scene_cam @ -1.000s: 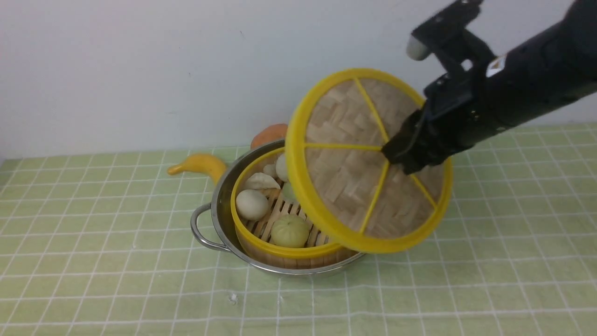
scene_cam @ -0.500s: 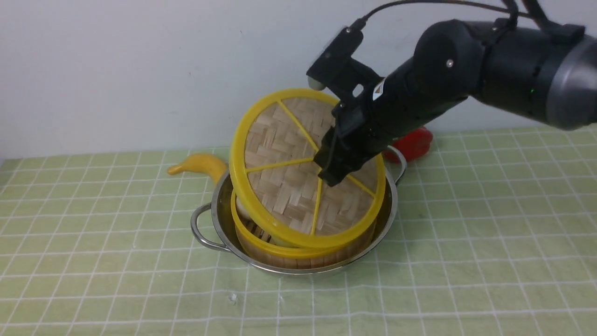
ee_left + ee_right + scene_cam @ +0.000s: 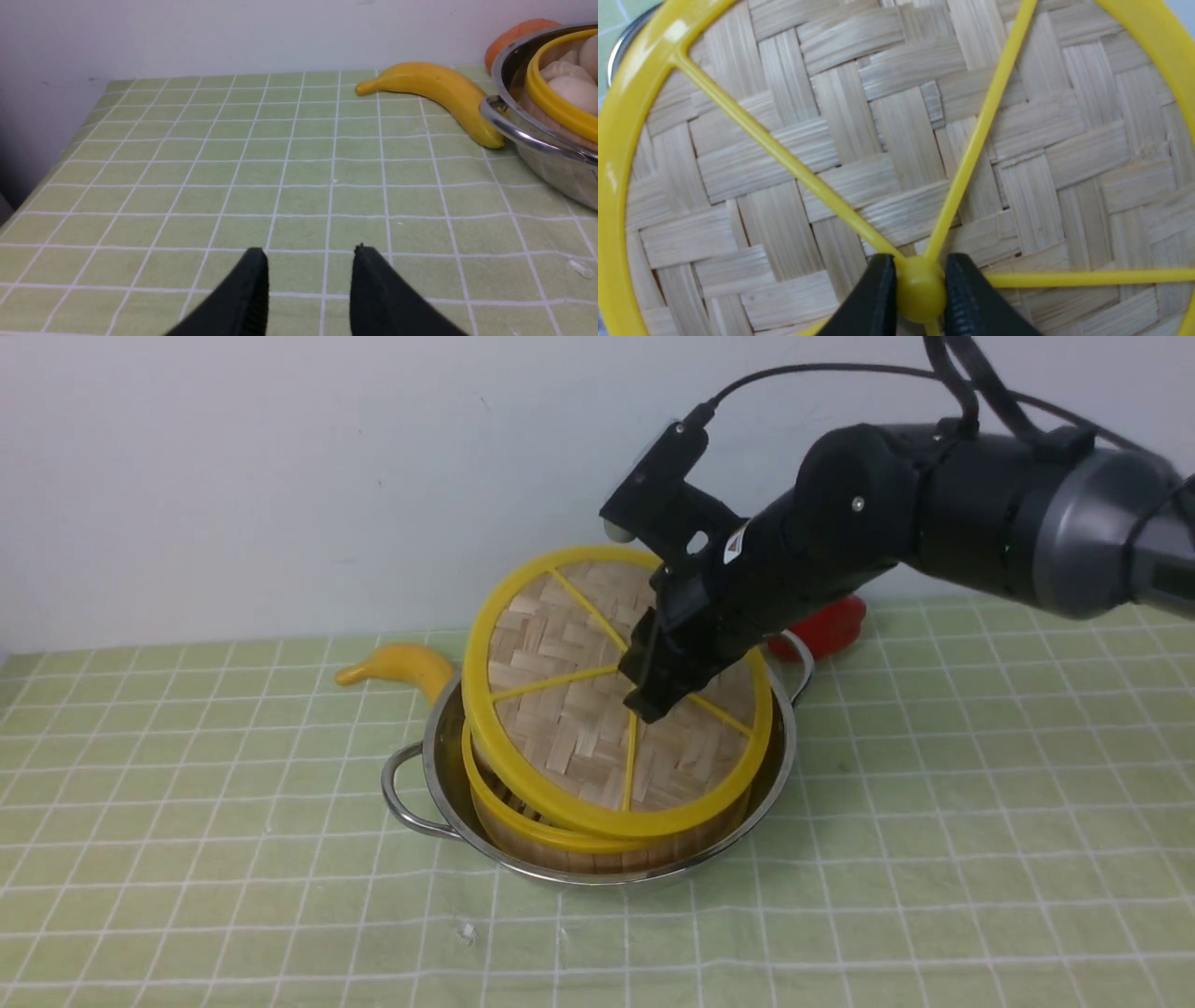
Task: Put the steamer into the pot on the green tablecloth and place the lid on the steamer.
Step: 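Place the bamboo steamer lid onto the steamer basket in the pot with the right gripper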
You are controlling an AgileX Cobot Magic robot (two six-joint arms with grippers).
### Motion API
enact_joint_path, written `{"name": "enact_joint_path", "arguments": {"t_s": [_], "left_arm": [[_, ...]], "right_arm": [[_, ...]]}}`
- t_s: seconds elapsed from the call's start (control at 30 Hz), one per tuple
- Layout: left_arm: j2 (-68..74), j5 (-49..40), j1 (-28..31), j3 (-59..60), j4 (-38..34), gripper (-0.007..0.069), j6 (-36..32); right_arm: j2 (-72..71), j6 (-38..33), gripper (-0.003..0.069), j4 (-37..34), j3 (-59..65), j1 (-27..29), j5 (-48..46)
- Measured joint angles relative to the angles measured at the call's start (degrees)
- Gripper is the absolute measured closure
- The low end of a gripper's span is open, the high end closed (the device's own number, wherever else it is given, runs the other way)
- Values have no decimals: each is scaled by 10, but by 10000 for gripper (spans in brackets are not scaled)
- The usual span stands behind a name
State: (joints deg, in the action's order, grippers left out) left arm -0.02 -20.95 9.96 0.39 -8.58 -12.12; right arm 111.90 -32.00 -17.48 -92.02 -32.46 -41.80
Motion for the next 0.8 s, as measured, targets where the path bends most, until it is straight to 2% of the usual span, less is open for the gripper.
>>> {"name": "enact_joint_path", "arguments": {"t_s": [0.4,0.8], "left_arm": [[0,0,0,0,0,382,0],[0,0,0,0,0,382,0]], "right_arm": [[32,-11,514,0,-1,0,17],[-5,-13,514,0,-1,-11,3]]}}
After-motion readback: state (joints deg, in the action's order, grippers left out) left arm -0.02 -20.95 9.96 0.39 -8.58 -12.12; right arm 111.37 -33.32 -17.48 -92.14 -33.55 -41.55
